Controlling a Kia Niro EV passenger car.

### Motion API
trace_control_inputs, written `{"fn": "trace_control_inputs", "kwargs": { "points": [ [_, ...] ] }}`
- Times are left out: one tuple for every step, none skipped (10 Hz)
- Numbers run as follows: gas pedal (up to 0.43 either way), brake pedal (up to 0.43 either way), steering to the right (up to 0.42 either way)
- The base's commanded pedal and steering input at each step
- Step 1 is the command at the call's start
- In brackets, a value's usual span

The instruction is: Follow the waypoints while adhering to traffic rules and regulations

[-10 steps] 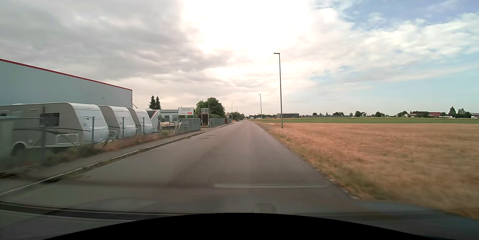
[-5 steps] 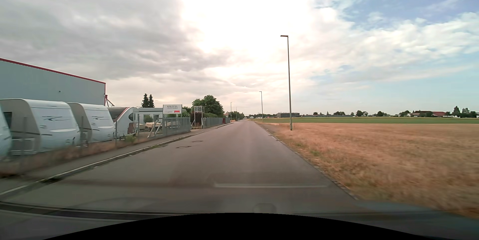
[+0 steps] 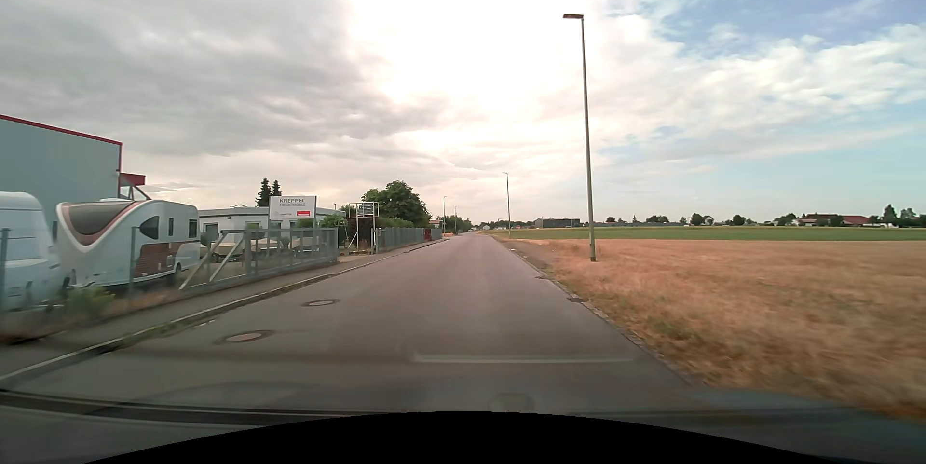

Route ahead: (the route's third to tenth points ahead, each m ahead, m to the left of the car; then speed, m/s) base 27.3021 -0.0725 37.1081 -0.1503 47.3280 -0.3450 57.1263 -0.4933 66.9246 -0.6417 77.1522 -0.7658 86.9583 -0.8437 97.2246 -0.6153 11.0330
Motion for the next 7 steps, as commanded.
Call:
{"fn": "trace_control_inputs", "kwargs": {
  "points": [
    [0.138, 0.0, 0.0],
    [0.138, 0.0, 0.0],
    [0.138, 0.0, 0.0],
    [0.138, 0.0, 0.0],
    [0.138, 0.0, 0.0],
    [0.138, 0.0, 0.0],
    [0.138, 0.0, 0.0]
  ]
}}
